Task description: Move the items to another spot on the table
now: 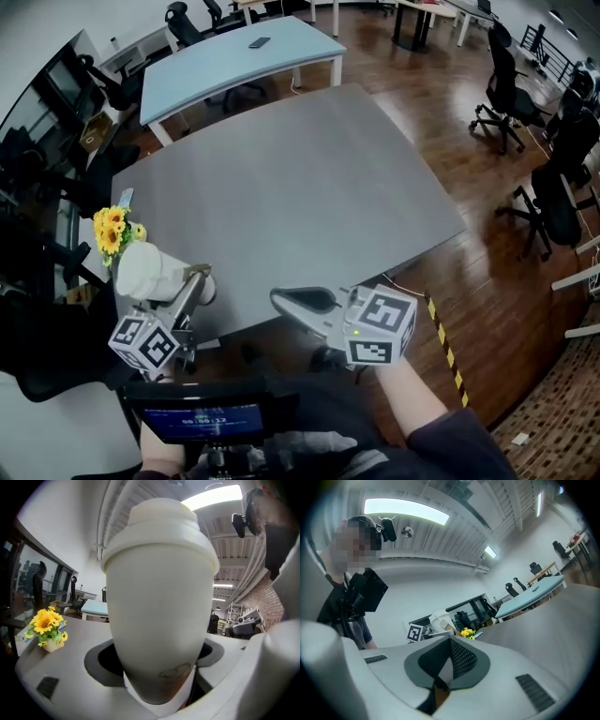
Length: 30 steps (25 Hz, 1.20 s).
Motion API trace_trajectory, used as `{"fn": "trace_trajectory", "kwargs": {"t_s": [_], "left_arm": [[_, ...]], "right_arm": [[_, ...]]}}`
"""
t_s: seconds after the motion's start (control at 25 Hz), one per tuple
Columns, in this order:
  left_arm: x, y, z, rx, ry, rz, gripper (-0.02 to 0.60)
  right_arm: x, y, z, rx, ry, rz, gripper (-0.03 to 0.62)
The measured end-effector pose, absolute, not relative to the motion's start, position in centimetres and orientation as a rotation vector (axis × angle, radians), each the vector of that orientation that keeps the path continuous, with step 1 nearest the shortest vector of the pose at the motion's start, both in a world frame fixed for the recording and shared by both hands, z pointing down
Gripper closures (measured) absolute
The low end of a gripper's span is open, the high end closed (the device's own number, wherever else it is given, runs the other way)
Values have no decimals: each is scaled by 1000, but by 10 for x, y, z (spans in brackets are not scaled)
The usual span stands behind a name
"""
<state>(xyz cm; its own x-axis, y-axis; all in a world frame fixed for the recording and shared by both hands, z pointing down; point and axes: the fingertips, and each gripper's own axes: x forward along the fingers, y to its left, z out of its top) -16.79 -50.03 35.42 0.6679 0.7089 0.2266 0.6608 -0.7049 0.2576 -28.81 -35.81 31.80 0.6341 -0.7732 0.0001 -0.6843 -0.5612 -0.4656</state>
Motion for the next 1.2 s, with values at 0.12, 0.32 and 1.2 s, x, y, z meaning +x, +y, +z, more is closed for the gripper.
{"fn": "trace_trajectory", "kwargs": {"t_s": [0.12,0.32,1.2], "left_arm": [[-182,-471,351,2721,1197,483,155],[-197,-434,348,2715,1295,501,155],[-172,-451,350,2617,1362,450,155]], "right_arm": [[-295,-343,320,-2438,1123,-284,611],[-309,-329,313,-2414,1128,-249,611],[-293,-345,325,-2492,1004,-371,611]]}}
